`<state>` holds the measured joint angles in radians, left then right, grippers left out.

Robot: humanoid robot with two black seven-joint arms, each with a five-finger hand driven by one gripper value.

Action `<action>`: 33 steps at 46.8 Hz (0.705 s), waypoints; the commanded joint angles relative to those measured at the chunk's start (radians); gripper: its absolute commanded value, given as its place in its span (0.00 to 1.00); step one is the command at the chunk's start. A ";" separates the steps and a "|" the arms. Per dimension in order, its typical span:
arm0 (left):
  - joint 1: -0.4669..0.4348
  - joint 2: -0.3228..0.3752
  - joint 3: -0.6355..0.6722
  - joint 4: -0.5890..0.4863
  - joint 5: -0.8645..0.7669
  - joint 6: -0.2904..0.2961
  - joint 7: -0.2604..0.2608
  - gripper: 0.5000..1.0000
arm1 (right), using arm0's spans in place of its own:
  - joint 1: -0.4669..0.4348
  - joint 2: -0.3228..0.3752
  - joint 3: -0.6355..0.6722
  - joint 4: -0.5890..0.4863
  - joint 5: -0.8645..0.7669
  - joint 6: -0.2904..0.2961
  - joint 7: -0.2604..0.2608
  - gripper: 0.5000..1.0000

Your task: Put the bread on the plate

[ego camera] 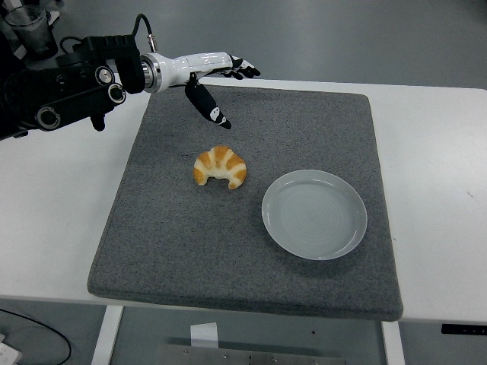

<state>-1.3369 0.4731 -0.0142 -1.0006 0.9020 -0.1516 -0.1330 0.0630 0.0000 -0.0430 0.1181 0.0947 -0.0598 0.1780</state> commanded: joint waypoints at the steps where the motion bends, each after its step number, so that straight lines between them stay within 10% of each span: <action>1: -0.002 0.010 0.013 -0.029 0.000 -0.008 0.001 1.00 | 0.001 0.000 0.000 0.000 0.000 0.000 0.000 0.86; 33: 0.031 0.131 0.065 -0.144 0.000 -0.043 0.001 1.00 | 0.000 0.000 0.000 0.000 0.000 0.000 0.000 0.86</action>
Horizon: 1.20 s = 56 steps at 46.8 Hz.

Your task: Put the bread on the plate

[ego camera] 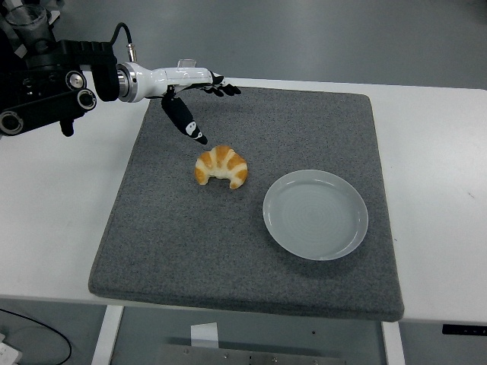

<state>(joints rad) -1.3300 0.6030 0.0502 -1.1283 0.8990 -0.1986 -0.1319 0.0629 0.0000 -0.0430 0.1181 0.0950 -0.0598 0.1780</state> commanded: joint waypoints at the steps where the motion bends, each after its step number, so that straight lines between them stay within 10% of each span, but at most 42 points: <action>1: 0.031 0.001 0.000 -0.019 0.003 0.005 0.000 1.00 | 0.000 0.000 0.000 0.000 0.000 0.000 0.000 0.86; 56: 0.086 -0.135 0.037 0.094 0.003 0.077 0.001 1.00 | 0.000 0.000 0.000 0.000 -0.001 0.000 0.000 0.86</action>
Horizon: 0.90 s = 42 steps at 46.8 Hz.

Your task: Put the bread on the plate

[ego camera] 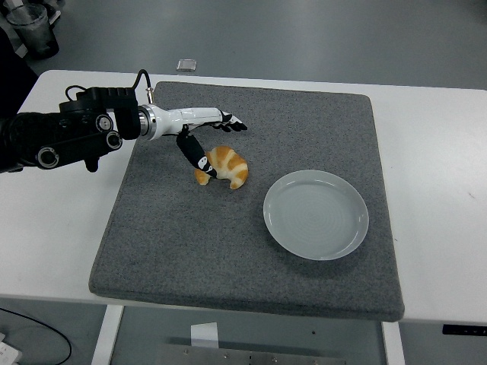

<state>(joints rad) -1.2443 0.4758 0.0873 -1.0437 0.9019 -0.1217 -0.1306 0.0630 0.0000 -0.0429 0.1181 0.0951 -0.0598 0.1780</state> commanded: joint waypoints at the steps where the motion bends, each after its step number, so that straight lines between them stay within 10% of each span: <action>1: 0.000 -0.009 0.000 0.011 0.000 0.002 0.000 1.00 | 0.000 0.000 0.000 0.000 0.000 0.000 0.000 0.86; 42: 0.016 -0.062 0.022 0.065 0.029 0.007 0.002 1.00 | 0.000 0.000 0.000 0.000 0.000 0.000 0.000 0.86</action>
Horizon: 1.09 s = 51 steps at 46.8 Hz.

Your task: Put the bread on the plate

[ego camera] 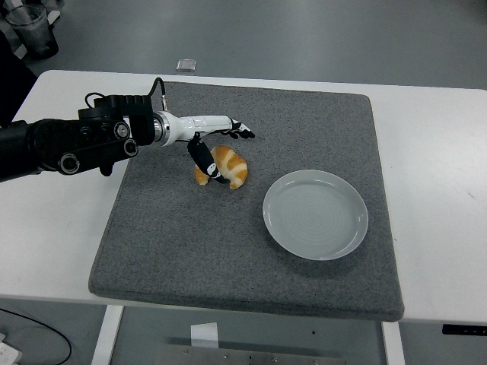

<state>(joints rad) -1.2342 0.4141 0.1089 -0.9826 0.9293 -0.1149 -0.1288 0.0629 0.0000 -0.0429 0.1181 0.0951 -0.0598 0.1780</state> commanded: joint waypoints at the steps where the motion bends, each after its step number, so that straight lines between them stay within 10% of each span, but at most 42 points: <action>1: 0.005 0.000 0.000 0.005 0.002 0.000 -0.002 1.00 | 0.000 0.000 0.000 0.000 0.000 0.000 0.000 0.86; 32: 0.013 -0.044 0.008 0.007 0.029 0.040 -0.002 0.99 | 0.000 0.000 0.000 0.000 0.000 0.000 0.000 0.86; 51: 0.012 -0.049 0.008 0.007 0.066 0.044 -0.002 0.72 | 0.000 0.000 0.000 0.000 0.000 0.000 0.000 0.86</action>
<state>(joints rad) -1.2213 0.3650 0.1166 -0.9755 0.9896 -0.0728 -0.1305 0.0630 0.0000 -0.0429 0.1181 0.0948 -0.0598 0.1779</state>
